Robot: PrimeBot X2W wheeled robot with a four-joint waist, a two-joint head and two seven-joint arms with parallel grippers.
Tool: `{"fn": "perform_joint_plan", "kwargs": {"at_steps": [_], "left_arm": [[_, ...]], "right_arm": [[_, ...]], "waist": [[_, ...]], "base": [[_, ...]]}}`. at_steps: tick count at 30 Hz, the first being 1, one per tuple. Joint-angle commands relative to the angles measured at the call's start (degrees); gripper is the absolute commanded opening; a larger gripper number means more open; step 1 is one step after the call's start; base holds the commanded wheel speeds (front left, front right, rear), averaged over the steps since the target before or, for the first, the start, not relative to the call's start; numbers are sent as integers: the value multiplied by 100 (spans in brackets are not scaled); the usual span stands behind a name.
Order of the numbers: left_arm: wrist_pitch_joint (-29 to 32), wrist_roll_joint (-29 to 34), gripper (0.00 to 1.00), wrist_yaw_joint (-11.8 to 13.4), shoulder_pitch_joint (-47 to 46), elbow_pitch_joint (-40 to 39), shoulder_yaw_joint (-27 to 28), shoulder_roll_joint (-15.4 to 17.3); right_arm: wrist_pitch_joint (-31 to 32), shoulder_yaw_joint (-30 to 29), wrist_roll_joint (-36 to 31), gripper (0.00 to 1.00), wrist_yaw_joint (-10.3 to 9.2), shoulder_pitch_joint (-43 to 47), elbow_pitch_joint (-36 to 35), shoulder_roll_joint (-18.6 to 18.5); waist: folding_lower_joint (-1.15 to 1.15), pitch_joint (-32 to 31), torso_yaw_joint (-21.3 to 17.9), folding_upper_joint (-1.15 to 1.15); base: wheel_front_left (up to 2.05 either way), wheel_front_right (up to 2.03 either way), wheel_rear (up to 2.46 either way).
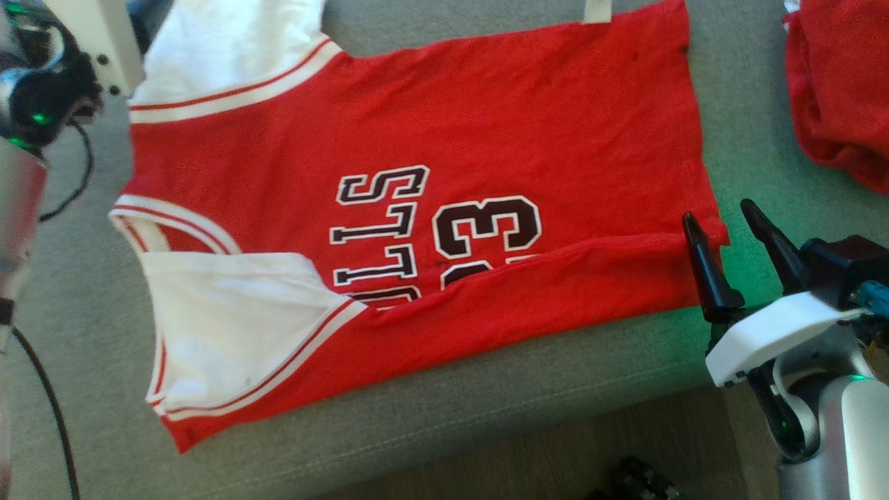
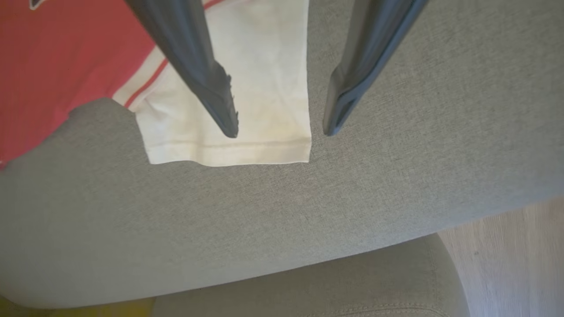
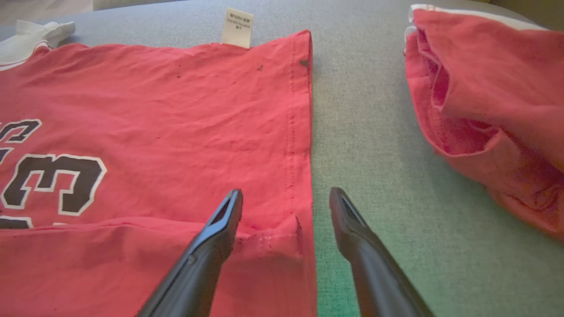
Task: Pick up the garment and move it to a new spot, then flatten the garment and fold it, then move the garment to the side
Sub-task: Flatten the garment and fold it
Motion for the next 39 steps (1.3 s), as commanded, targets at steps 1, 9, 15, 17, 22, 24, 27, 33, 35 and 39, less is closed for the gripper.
{"fn": "perform_joint_plan", "kwargs": {"at_steps": [1,9,15,17,22,24,27,33,35,39], "left_arm": [[25,103,100,-20,-405,16,90,393],[-26,410,100,-37,-873,635,-341,641],[-212,421,100,-40,-1053,874,-517,642],[-267,367,100,-40,-1116,935,-580,622],[-337,329,100,-41,-1250,1122,-756,657],[-351,300,100,-41,-1283,1213,-801,664],[-294,160,100,-41,-1281,1229,-941,638],[-97,-203,29,-41,-1256,958,-1384,730],[-130,-273,0,-41,-1267,909,-1486,792],[-309,-380,0,-41,-1303,901,-1609,890]], "right_arm": [[-101,158,75,100,-2,-127,-137,-70],[-259,252,212,100,-2,-226,-22,-70],[-292,281,207,100,-2,-295,43,-70],[-296,282,203,100,-2,-319,51,-70],[-317,305,224,100,-2,-325,49,-70],[-319,311,240,100,-2,-324,46,-70],[-330,292,244,100,-2,-325,45,-70],[-320,240,213,100,-2,-361,47,-70],[-316,262,204,100,-2,-400,38,-70],[-283,353,190,100,-2,-542,53,-70]], "waist": [[-1,203,-192,0],[-1,456,-341,0],[-1,523,-419,0],[-1,547,-439,0],[-1,595,-487,0],[-1,606,-504,0],[-1,609,-509,0],[-1,589,-479,0],[-1,586,-479,0],[-1,574,-489,0]], "base": [[0,0,0],[0,0,0],[0,0,0],[0,0,0],[0,0,0],[0,0,0],[0,0,0],[0,0,0],[0,0,0],[0,0,0]]}}
